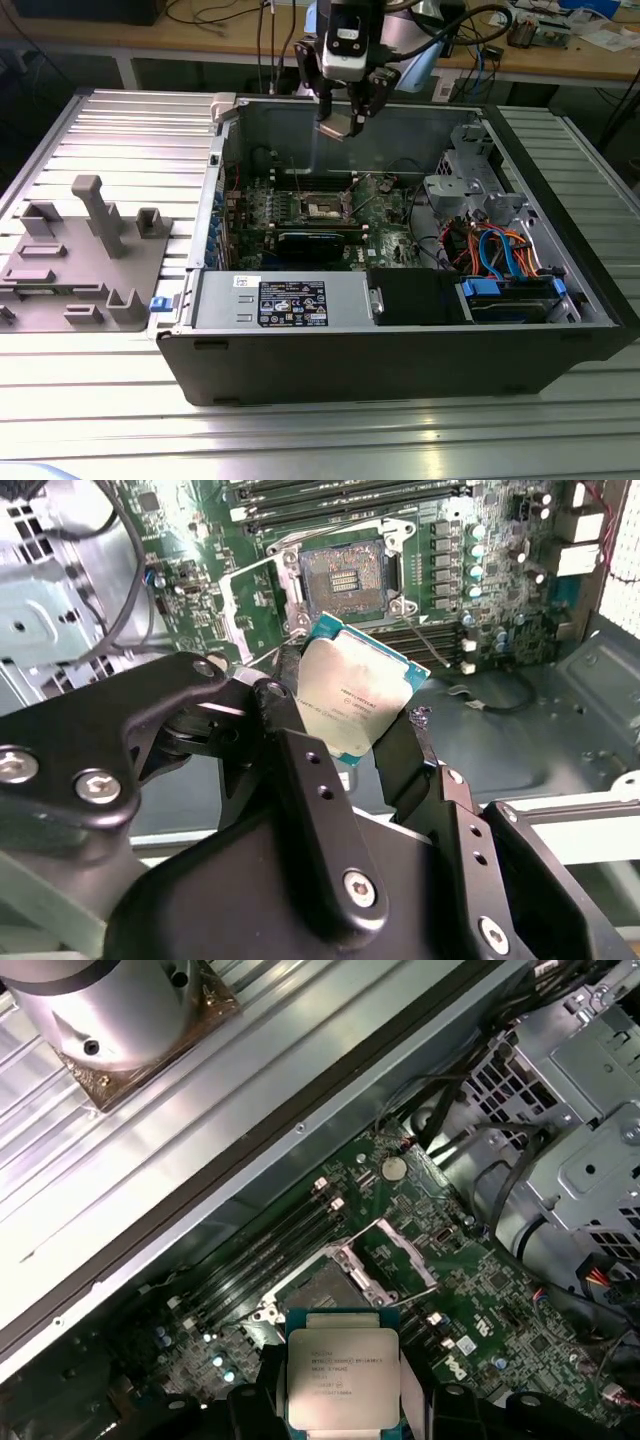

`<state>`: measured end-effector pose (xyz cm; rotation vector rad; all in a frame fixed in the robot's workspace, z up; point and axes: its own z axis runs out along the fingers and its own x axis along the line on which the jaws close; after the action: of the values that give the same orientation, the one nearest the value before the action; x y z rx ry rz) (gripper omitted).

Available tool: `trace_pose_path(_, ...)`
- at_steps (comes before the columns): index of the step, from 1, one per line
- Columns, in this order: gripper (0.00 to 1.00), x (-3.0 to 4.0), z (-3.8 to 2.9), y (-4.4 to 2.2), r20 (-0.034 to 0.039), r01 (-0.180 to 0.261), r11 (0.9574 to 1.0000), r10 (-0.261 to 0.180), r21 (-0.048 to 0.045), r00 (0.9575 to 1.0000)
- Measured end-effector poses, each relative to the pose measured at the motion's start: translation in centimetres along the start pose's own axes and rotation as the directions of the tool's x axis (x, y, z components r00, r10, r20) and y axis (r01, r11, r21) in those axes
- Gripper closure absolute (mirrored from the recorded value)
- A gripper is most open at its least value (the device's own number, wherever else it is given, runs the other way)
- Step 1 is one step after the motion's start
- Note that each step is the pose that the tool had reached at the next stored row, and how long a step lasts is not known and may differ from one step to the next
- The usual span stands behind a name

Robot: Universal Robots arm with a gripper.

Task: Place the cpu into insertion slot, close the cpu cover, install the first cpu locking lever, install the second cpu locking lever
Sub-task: 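Place the cpu into insertion slot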

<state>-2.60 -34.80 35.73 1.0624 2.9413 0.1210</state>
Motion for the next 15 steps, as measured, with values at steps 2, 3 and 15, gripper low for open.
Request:
trace_pose_path(2,0.46,0.00,0.07,-0.01,0.0025,-0.029,0.9996,0.029,-0.0001,0.9996)
trace_pose_path(3,0.46,0.00,0.10,-0.01,0.0035,-0.042,0.9991,0.042,-0.0003,0.9991)
trace_pose_path(15,0.46,0.00,0.24,-0.02,0.0110,-0.133,0.9911,0.133,-0.0016,0.9910)
